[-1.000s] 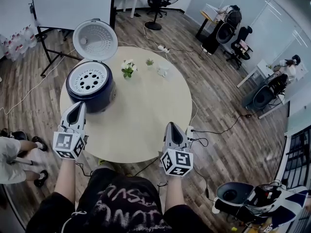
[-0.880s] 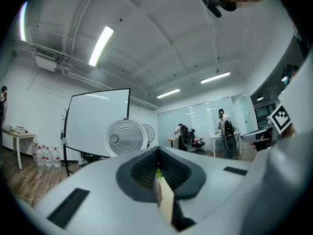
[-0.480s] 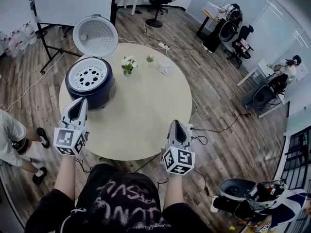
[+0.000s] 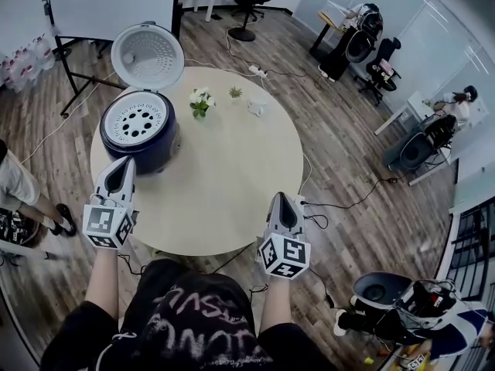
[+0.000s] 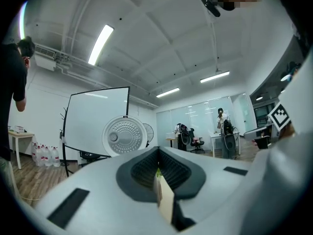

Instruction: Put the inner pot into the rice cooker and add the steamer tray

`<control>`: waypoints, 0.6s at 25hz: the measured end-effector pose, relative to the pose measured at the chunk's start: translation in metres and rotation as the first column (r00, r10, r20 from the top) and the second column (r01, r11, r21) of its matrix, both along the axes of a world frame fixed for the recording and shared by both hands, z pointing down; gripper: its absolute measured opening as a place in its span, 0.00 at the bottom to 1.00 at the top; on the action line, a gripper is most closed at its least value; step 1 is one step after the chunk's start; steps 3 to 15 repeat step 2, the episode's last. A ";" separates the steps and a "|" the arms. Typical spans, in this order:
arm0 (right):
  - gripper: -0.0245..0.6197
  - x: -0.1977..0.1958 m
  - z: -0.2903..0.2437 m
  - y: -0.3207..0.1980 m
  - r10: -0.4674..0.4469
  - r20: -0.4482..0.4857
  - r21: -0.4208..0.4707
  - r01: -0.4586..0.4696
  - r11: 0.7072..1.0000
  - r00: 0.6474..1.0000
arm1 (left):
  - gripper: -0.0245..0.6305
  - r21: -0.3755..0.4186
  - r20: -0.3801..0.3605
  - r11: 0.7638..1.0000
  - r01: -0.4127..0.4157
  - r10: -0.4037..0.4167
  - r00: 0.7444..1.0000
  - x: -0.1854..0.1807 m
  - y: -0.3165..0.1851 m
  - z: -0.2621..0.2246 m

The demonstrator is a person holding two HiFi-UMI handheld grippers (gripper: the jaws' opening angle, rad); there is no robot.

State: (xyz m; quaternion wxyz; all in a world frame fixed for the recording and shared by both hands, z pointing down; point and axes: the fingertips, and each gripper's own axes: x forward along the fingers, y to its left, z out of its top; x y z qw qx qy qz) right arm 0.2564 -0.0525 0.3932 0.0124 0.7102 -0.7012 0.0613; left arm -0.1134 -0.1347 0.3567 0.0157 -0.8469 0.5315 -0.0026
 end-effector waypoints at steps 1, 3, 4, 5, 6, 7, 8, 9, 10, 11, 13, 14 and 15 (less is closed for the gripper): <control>0.04 0.001 0.000 0.000 0.002 0.001 0.000 -0.002 1.000 1.000 | 0.05 -0.001 0.002 1.000 -0.002 0.002 1.000 0.001 -0.001 0.000; 0.04 0.001 0.000 -0.001 0.005 0.001 0.000 -0.005 1.000 1.000 | 0.05 -0.001 0.005 1.000 -0.005 0.005 1.000 0.001 -0.001 0.001; 0.04 0.001 0.000 -0.001 0.005 0.001 0.000 -0.005 1.000 1.000 | 0.05 -0.001 0.005 1.000 -0.005 0.005 1.000 0.001 -0.001 0.001; 0.04 0.001 0.000 -0.001 0.005 0.001 0.000 -0.005 1.000 1.000 | 0.05 -0.001 0.005 1.000 -0.005 0.005 1.000 0.001 -0.001 0.001; 0.04 0.001 0.000 -0.001 0.005 0.001 0.000 -0.005 1.000 1.000 | 0.05 -0.001 0.005 1.000 -0.005 0.005 1.000 0.001 -0.001 0.001; 0.04 0.001 0.000 -0.001 0.005 0.001 0.000 -0.005 1.000 1.000 | 0.05 -0.001 0.005 1.000 -0.005 0.005 1.000 0.001 -0.001 0.001; 0.04 0.001 0.000 -0.001 0.005 0.001 0.000 -0.005 1.000 1.000 | 0.05 -0.001 0.005 1.000 -0.005 0.005 1.000 0.001 -0.001 0.001; 0.04 0.001 0.000 -0.001 0.005 0.001 0.000 -0.005 1.000 1.000 | 0.05 -0.001 0.005 1.000 -0.005 0.005 1.000 0.001 -0.001 0.001; 0.04 0.001 0.000 -0.001 0.005 0.001 0.000 -0.005 1.000 1.000 | 0.05 -0.001 0.005 1.000 -0.005 0.005 1.000 0.001 -0.001 0.001; 0.04 0.001 0.000 -0.001 0.005 0.001 0.000 -0.005 1.000 1.000 | 0.05 -0.001 0.005 1.000 -0.005 0.005 1.000 0.001 -0.001 0.001; 0.04 0.001 0.000 -0.001 0.005 0.001 0.000 -0.005 1.000 1.000 | 0.05 -0.001 0.005 1.000 -0.005 0.005 1.000 0.001 -0.001 0.001; 0.04 0.001 0.000 -0.001 0.005 0.001 0.000 -0.005 1.000 1.000 | 0.05 -0.001 0.005 1.000 -0.005 0.005 1.000 0.001 -0.001 0.001; 0.04 0.001 0.000 -0.001 0.005 0.001 0.000 -0.005 1.000 1.000 | 0.05 -0.001 0.005 1.000 -0.005 0.005 1.000 0.001 -0.001 0.001</control>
